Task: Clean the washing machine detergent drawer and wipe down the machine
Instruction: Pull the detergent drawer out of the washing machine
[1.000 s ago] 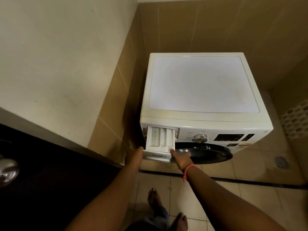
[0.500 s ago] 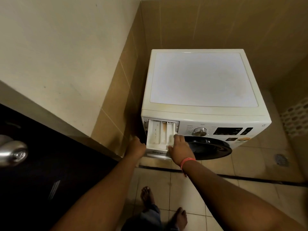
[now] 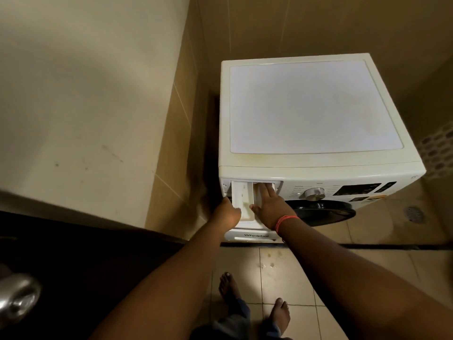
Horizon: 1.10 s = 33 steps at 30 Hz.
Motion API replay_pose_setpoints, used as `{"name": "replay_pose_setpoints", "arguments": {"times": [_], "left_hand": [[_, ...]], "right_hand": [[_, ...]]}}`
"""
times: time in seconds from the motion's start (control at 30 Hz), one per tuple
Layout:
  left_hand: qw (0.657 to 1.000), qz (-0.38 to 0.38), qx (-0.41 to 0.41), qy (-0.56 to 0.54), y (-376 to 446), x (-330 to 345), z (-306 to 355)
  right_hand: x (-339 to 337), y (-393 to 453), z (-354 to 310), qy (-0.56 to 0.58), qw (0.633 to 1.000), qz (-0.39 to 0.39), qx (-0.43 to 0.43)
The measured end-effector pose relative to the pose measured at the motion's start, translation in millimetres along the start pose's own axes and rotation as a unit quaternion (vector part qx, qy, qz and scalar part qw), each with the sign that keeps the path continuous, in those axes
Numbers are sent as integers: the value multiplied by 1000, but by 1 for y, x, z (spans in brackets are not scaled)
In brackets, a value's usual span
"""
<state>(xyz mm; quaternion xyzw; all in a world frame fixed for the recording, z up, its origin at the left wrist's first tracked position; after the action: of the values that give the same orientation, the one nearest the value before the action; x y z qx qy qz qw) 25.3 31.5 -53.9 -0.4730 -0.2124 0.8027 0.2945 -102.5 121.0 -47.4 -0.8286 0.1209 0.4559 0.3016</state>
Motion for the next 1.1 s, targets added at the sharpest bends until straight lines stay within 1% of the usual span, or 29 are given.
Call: {"name": "replay_pose_setpoints", "arguments": {"times": [0.17,0.37,0.43,0.47,0.53,0.63,0.77,0.9,1.1], "left_hand": [[999,-27,26,30,19,10,-4],[998,-40,35,38,34,16,-5],[999,-39,14,12,34,16,-5],[999,-45,-15,-10,33,16,-4],[997,-45,-41,-43,33,18,-5],[996,-48,-23,-69,30,17,-7],[996,-60,23,-57,21,13,-13],[995,-69,42,-65,-2,11,-22],[993,-78,59,-60,-35,19,-43]], "right_hand": [[5,5,0,-25,999,32,-25],[4,7,-5,-33,998,50,-21],[2,9,-6,-39,998,44,-26],[0,10,-7,-44,998,36,-27],[-3,12,-7,-48,998,20,-29],[-8,12,-8,-57,998,0,-22],[-12,4,-9,-65,998,-1,-17],[0,-19,-5,-73,997,2,-7],[18,-62,5,-49,999,-2,-4]]}}
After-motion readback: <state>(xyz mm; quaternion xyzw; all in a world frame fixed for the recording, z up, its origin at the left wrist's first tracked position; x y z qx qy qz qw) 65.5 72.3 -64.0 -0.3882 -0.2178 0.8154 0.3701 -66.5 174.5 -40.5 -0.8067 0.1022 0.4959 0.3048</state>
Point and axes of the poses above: each hand's wrist, its own y-axis towards the middle knuckle, its own x-axis out of the palm, z = x × y, the point moved 1 cm from there along y, towards the middle knuckle, and after that the axes turned 8 degrees about z, right-handed, at the moved point
